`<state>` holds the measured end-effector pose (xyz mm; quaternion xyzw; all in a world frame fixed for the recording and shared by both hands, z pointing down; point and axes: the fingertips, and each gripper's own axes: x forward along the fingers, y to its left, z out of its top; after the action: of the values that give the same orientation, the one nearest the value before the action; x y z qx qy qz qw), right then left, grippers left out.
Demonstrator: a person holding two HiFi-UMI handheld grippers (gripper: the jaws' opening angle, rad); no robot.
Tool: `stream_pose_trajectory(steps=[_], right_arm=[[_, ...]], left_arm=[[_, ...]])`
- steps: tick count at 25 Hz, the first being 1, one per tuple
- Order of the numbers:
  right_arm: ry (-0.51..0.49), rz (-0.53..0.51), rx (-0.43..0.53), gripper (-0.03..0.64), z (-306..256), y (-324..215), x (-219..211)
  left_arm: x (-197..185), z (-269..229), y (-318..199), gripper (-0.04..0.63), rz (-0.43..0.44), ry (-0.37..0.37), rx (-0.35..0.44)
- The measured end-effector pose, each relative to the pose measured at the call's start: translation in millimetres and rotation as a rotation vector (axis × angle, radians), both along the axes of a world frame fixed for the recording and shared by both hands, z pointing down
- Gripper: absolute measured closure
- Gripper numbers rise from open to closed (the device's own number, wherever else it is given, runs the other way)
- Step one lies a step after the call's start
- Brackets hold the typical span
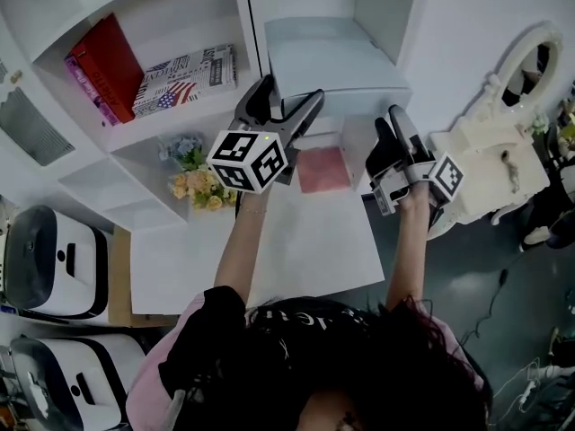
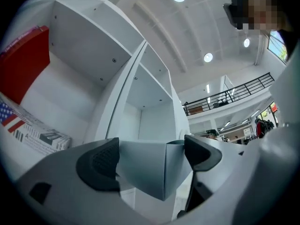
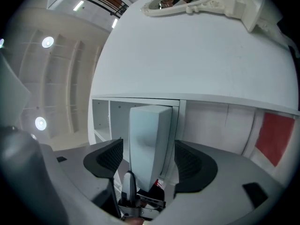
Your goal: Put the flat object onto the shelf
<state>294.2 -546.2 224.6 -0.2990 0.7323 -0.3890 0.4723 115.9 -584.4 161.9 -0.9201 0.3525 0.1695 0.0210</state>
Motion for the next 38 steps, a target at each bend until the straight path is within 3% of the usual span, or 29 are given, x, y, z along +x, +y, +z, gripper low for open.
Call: stream_pose_trajectory(steps=[4,9,12,24,32,38], right_arm=[[0.031,0.005,-0.031,0.288,11.4,1.9,-3.1],[0.081,-0.022,-0.052,0.288,18.5,4.8,-14.8],[0.121,-0.019,-0.071,0.288,27.9,7.7,-19.3],[0.282,-0.117,-0.102,0.29,101.2,39.8,-76.3],[0.308,-0.186,-0.126,0.29,147.2,85.3,-107.4],[0.323,-0.226,-0.131,0.291,159.7,122.8,-114.8]], left_arm=[[-0.5,0.4,0.7,0.152,0.006,0.006,0.001],[2.5,12.8,11.4,0.152,-0.019,-0.12,0.026],[0.0,21.9,28.2,0.152,0.022,-0.097,0.009],[-39.8,141.3,81.5,0.152,0.05,-0.113,-0.226],[-54.7,208.5,135.6,0.152,0.028,-0.131,-0.359],[-52.5,229.7,173.4,0.152,0.016,-0.137,-0.404]])
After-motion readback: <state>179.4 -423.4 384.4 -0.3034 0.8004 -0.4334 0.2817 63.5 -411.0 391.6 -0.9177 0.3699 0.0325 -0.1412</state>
